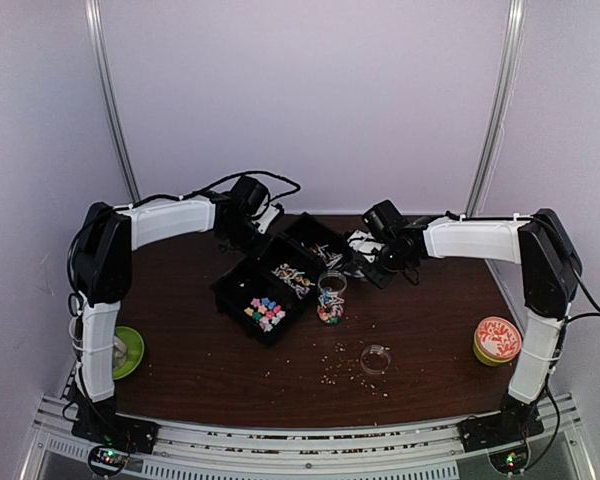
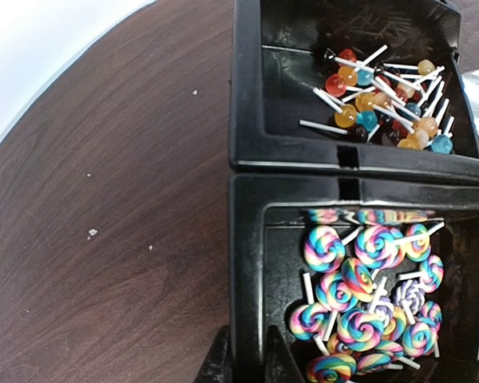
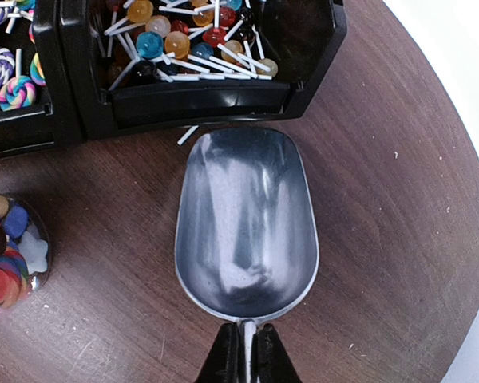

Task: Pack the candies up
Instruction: Adjust the fake candies in the storage box.

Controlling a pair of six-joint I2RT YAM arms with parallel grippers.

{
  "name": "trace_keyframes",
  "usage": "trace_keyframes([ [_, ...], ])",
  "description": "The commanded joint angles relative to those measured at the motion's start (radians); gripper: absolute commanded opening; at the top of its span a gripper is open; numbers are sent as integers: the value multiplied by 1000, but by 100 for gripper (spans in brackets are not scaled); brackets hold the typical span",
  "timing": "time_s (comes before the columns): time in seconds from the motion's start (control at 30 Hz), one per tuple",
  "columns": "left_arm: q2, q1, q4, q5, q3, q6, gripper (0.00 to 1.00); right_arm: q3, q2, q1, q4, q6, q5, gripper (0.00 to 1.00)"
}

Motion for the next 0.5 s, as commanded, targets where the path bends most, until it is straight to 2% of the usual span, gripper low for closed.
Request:
trace_keyframes([
  [0.0,-51,18,-37,-12,19,-14,0,-36,3,7,-113,-18,-18,0],
  [0.17,-46,28,-20,169,12,-24,0,-35,3,9,-117,-24,-30,0],
  [0.47,-11,47,-17,325,15,-51,0,-35,27,10,-119,-31,-39,0],
])
